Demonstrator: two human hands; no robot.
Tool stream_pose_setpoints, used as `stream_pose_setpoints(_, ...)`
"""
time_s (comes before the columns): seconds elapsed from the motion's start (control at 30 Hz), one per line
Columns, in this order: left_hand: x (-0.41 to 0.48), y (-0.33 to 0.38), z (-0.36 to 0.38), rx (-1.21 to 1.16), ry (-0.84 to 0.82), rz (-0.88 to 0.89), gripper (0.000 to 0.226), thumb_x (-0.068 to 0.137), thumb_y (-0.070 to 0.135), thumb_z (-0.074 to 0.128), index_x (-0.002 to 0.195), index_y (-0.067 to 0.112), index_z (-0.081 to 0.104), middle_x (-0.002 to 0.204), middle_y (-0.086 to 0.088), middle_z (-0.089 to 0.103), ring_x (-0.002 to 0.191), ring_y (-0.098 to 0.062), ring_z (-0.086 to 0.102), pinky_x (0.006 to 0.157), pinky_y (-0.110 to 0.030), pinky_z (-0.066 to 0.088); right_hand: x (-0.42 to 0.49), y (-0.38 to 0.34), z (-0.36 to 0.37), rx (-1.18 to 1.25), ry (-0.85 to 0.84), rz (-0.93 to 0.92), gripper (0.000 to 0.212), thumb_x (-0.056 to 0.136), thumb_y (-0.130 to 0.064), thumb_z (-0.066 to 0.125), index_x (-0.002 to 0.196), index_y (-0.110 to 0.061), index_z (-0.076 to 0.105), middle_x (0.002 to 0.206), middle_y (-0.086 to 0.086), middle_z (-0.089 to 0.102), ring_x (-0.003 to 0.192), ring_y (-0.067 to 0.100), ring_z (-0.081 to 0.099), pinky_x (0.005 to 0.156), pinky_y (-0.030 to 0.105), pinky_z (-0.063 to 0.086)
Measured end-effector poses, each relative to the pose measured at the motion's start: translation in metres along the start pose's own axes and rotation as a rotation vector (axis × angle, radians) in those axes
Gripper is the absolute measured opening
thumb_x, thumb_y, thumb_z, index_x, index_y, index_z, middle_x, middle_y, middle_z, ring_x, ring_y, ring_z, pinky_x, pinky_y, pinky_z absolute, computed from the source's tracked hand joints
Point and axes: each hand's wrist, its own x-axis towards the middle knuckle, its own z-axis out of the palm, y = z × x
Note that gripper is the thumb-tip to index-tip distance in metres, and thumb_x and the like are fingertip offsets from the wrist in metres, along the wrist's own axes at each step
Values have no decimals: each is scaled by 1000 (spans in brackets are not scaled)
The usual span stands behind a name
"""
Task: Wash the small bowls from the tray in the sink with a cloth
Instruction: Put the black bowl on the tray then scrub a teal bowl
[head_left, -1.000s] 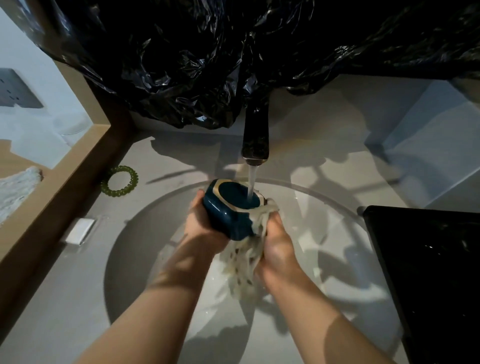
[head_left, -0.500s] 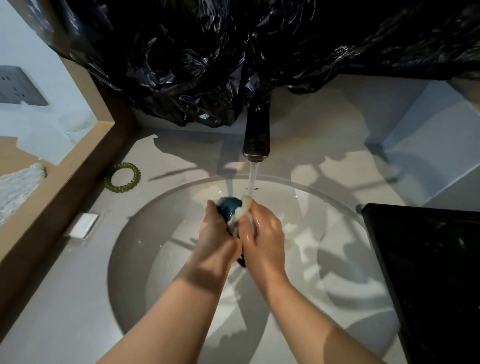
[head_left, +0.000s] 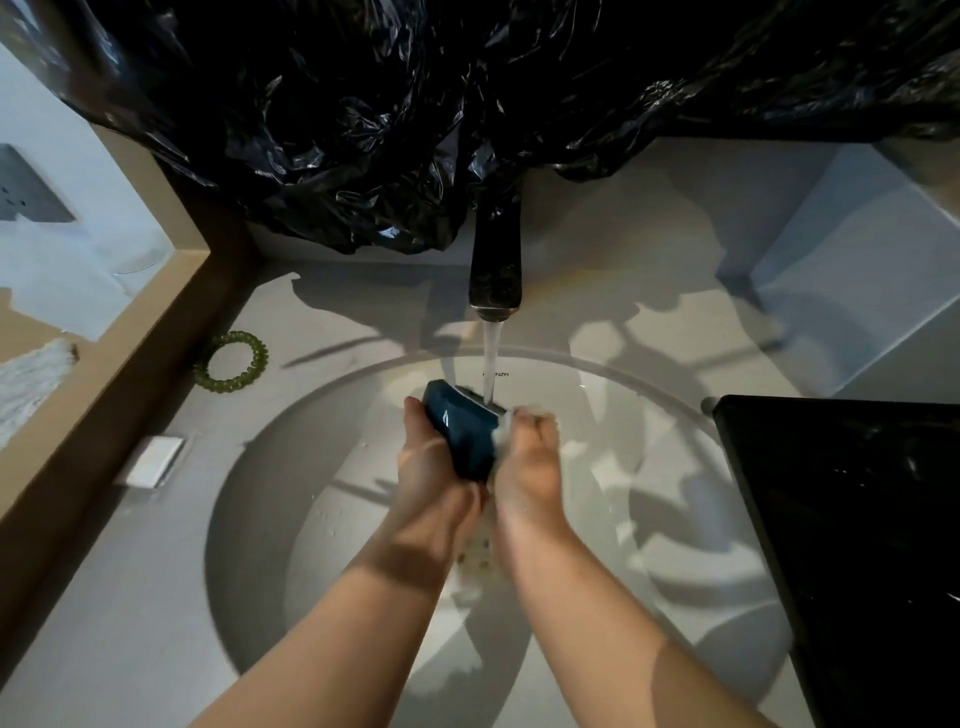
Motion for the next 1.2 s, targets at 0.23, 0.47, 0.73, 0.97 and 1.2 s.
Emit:
stream_pose_setpoints(0.23,2,2,-11,-64,-97,-10,68,88,62,44,127,7,55,118,-22,64,106,-37,62,78,-48,55,-17,-3,-6,253,-124,228,32,100,-32,36,117,-13,56,113,14,64,101,27,61,92,38,49)
stream_pose_setpoints(0.47,-18,0,4,-36,-50,-6,47,93,52,45,99,9,62,75,-12,69,66,-24,64,57,-34,53,8,-23,-1,203,-100,264,41,93,-43,41,92,-8,62,75,10,69,73,26,62,72,34,53)
stream_pose_setpoints(0.73,-7,22,-14,400,-288,-81,47,93,50,46,99,8,65,84,-13,73,86,-26,66,74,-38,50,7,-24,-26,39,-146,312,21,90,-31,48,84,-14,59,75,6,63,68,24,58,62,28,49)
stream_pose_setpoints(0.97,-11,25,-6,1590,-414,220,23,83,36,62,92,15,66,88,-8,68,81,-24,66,77,-36,54,5,-52,-17,-436,-387,57,28,83,-15,52,56,-16,59,56,1,57,54,21,49,45,20,38)
stream_pose_setpoints(1.2,-15,29,-11,1467,-377,412,19,89,32,58,72,22,62,72,-2,65,67,-14,62,60,-21,46,8,-49,-16,-611,-463,-102,26,88,-23,53,68,-19,68,67,0,63,70,21,58,67,28,45)
